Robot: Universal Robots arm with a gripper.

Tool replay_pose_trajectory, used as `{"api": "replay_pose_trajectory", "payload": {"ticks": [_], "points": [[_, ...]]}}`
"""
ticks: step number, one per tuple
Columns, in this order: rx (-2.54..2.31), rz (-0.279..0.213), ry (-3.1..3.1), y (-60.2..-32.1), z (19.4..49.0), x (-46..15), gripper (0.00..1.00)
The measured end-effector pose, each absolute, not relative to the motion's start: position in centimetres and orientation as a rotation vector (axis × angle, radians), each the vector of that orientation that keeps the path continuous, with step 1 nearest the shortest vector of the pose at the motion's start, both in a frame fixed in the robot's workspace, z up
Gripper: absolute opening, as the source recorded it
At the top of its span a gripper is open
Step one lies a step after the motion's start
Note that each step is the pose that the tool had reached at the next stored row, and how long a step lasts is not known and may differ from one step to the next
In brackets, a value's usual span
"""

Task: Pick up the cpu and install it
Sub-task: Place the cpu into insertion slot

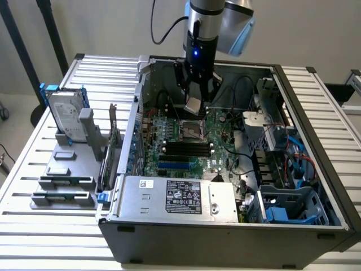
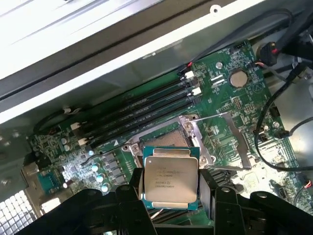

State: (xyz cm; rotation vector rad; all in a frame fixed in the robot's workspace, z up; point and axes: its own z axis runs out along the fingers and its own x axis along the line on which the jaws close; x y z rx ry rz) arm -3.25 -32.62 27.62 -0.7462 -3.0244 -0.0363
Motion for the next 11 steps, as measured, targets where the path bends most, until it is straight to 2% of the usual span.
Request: {"api": "replay_pose_trajectory", "payload": {"ticks": [11], "points": [[-1.044, -0.04, -2.938, -32.6, 26.5, -3.2, 0.55]]}}
